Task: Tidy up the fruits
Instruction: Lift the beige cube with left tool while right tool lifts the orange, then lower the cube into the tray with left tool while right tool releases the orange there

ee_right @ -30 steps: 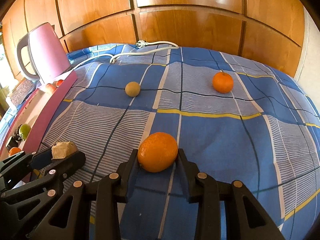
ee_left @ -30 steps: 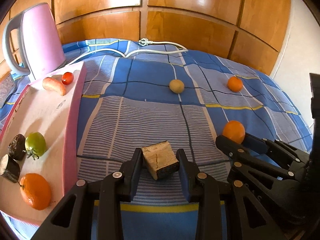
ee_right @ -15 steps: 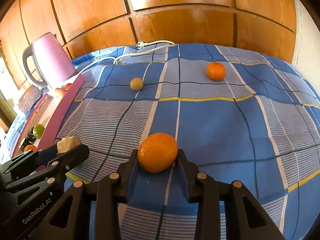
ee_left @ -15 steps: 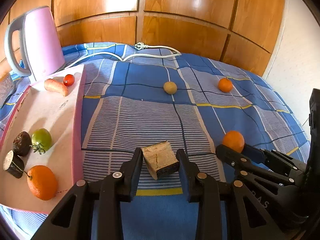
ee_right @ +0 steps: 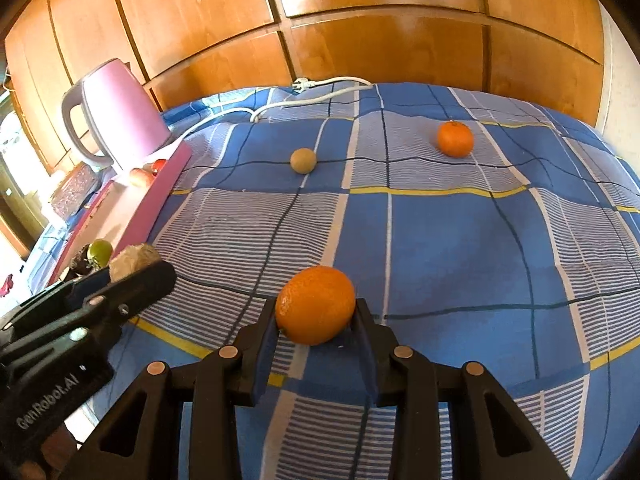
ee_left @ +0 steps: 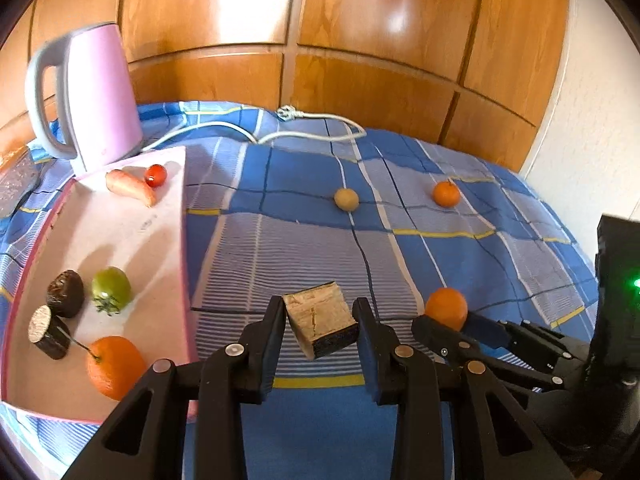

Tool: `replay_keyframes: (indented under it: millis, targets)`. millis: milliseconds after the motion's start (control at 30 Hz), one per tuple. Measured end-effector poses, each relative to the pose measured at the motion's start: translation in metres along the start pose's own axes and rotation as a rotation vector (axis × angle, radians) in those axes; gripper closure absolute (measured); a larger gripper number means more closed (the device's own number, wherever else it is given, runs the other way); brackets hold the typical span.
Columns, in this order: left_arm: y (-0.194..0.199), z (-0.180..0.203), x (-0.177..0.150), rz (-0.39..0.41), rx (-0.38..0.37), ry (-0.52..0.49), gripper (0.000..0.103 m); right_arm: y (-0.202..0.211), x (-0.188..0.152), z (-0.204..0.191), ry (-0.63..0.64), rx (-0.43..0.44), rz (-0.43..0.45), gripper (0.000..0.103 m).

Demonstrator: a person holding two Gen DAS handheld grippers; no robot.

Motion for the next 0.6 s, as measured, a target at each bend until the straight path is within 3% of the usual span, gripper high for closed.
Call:
replay_keyframes:
  millis: [400, 600]
  targets:
    - [0.029, -0.055, 0.025, 0.062, 0.059, 0.119, 0.068, 0.0, 0.017, -0.053, 0.106, 0.104, 0.004, 0.066]
    - [0.042, -0.104, 0.036, 0.088, 0.113, 0.2, 0.068, 0.0, 0.036, -0.093, 0.191, 0.182, 0.018, 0.066]
Point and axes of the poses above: each gripper's, at about its wrist camera, not at the fingertips, and y roughly against the way its jaws point, z to its right, x to its top, the point moved 6 cm from there along -y, roughly the way its jaws point, and after that the axes turned 3 degrees about z, right-handed, at the moved point
